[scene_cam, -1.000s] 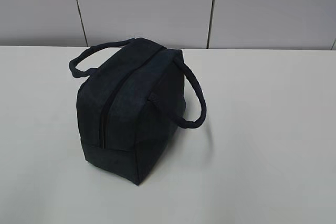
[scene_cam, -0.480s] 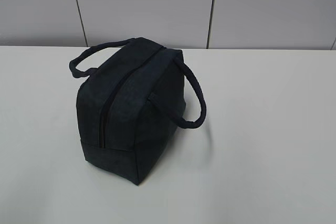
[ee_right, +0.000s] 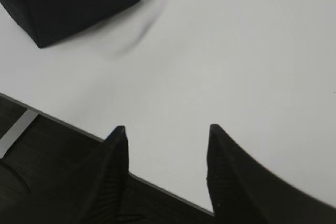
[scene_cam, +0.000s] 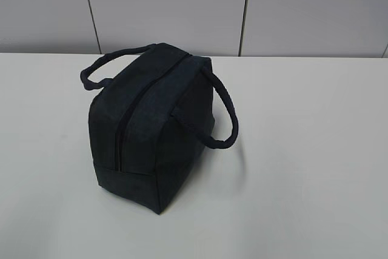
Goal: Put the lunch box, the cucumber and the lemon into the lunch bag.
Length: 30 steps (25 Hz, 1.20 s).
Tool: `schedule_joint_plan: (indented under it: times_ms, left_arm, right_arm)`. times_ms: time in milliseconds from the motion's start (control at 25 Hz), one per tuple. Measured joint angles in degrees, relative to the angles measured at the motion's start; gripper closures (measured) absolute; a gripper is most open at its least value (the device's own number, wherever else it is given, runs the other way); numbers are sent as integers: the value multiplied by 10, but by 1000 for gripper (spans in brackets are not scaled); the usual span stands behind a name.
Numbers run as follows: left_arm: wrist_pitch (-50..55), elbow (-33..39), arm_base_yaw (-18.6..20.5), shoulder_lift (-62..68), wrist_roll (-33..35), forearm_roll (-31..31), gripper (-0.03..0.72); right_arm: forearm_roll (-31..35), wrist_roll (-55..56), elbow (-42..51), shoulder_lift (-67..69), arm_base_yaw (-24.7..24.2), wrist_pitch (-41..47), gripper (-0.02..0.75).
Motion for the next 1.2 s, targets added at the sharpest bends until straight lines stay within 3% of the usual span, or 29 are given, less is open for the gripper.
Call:
schedule_joint_plan:
  times_ms: [120, 320, 440, 1200]
  left_arm:
    - [0, 0, 44, 0, 0, 0, 449]
    - [0, 0, 134, 0, 0, 1, 449]
    - [0, 0, 143, 0, 0, 1, 449]
    - [0, 0, 143, 0, 0, 1, 449]
  right_arm:
    - [0, 0, 0, 0, -46, 0, 370]
    - [0, 0, 0, 0, -168, 0, 371]
    - [0, 0, 0, 0, -208, 1, 370]
    - [0, 0, 0, 0, -204, 1, 371]
